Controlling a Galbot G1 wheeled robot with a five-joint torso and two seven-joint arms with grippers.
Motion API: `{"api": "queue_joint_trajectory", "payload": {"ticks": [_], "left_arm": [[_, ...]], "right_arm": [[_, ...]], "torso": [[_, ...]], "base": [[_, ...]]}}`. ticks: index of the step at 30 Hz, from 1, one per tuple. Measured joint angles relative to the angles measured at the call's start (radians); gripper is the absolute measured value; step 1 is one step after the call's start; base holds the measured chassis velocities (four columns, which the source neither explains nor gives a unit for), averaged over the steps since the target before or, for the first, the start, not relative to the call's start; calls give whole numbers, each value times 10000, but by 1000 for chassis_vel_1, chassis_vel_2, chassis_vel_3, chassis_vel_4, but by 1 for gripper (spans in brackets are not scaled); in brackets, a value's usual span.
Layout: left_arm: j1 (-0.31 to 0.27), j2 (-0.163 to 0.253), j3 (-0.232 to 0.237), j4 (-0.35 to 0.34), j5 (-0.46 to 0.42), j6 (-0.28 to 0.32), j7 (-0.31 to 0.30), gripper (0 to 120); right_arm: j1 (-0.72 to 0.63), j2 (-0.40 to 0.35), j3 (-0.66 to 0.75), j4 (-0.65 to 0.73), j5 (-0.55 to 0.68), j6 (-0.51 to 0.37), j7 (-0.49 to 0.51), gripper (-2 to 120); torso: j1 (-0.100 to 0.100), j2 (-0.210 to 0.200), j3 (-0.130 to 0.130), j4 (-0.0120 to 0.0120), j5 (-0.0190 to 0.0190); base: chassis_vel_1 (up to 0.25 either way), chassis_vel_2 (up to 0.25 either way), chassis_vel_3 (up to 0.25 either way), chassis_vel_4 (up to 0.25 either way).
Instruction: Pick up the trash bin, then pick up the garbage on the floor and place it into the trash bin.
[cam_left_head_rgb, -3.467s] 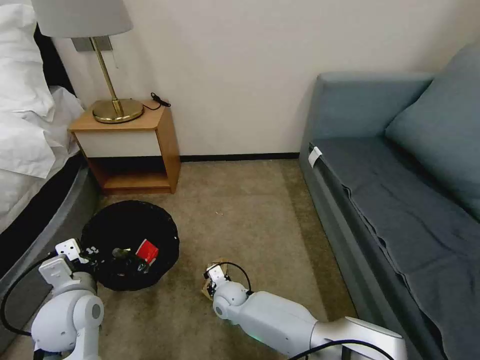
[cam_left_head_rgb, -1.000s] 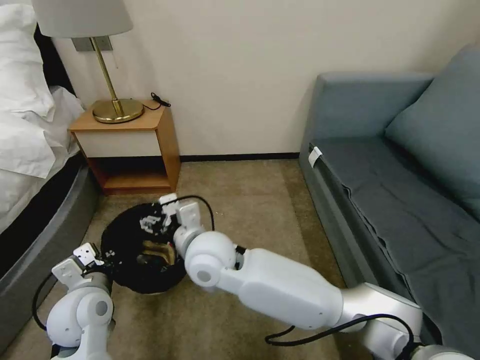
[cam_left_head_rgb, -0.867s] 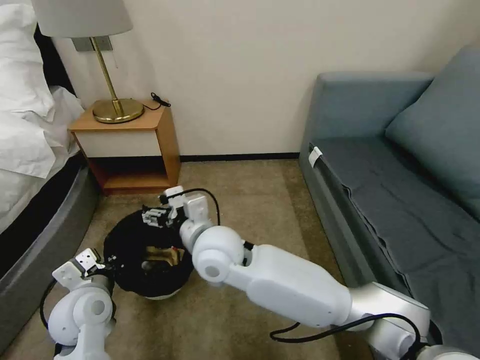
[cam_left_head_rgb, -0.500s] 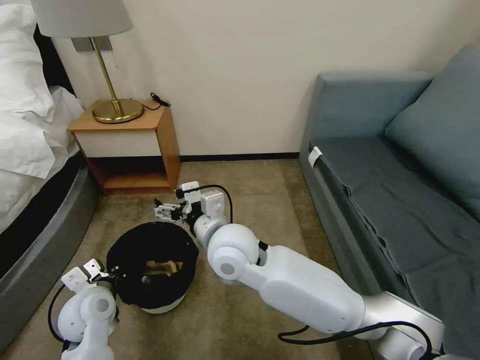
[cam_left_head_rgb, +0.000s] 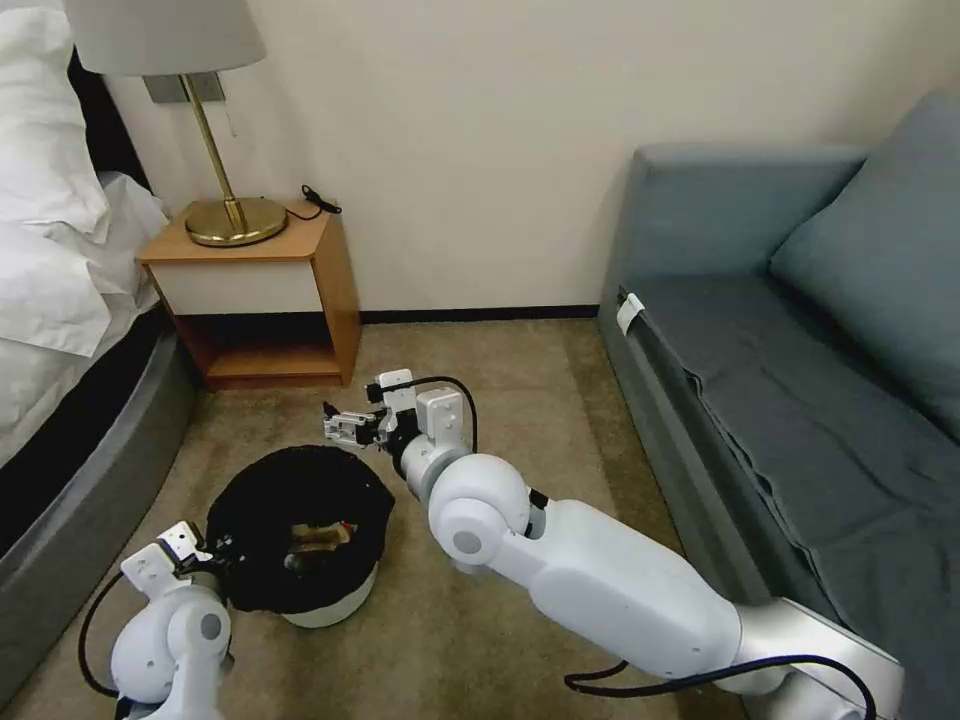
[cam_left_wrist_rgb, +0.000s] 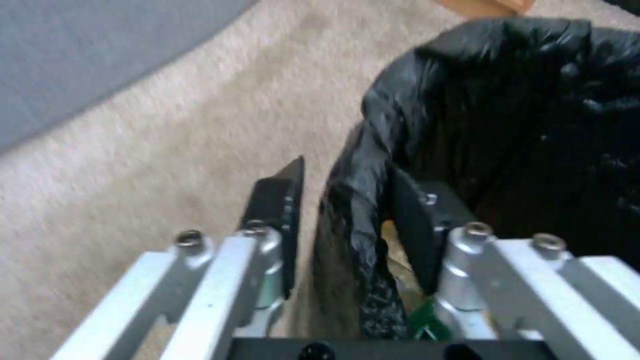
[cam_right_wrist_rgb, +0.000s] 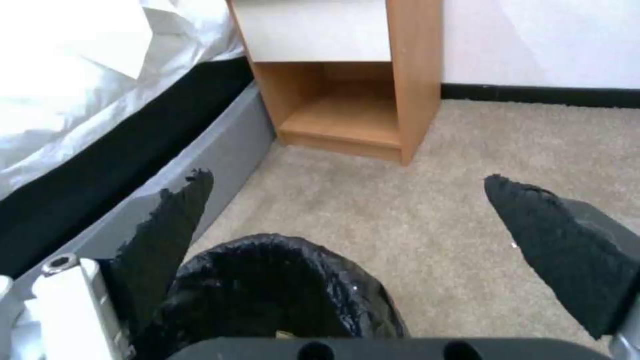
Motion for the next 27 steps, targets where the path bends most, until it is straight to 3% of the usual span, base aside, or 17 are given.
{"api": "queue_joint_trajectory", "payload": {"ticks": [3,6,7,10,11,13,15,16,17,21,27], "left_arm": [[131,6,-30,-180,261,-194,341,52],[447,12,-131,-570,755,-987,1551,66],[447,12,-131,-570,755,-987,1551,66],[798,91,-330,-924,1372,-3044,3864,80],[798,91,-330,-924,1372,-3044,3864,80],[921,140,-373,-1104,1727,-3923,4690,88],[983,178,-368,-1213,1897,-4314,5073,95],[1013,213,-333,-1301,1990,-4507,5221,98],[1013,213,-333,-1301,1990,-4507,5221,98],[1137,333,-154,-1647,2187,-4686,5308,100],[1277,393,49,-1988,2550,-4733,5290,100]], "right_arm": [[-44,-18,33,23,-12,4,-6,100],[-158,-81,281,143,-29,46,-78,100],[-158,-81,281,143,-29,46,-78,100],[-441,-405,952,496,-304,447,-752,100],[-441,-405,952,496,-304,447,-752,100],[-799,-679,1589,693,-1029,1008,-1479,100],[-1153,-872,2139,829,-2003,1454,-2062,100],[-1539,-1121,2764,1004,-3256,1914,-2520,100],[-1539,-1121,2764,1004,-3256,1914,-2520,100],[-3148,-2279,4734,2091,-5419,2456,-3334,100],[-4933,-2656,6721,3235,-6493,2472,-3492,100]], "torso": [[0,0,0,0,1],[0,0,-1,1,1],[0,0,-1,1,1],[0,0,-1,1,2],[0,0,-1,1,2],[0,1,-1,0,2],[0,0,0,0,4],[0,1,-1,0,3],[0,1,-1,0,3],[0,1,0,-2,2],[0,2,-1,0,0]], "base": [[0,0,0,0],[0,0,0,0],[0,0,0,0],[0,0,0,0],[0,0,0,0],[0,0,0,0],[0,0,0,0],[0,0,0,0],[0,0,0,0],[0,0,0,0],[0,0,0,0]]}}
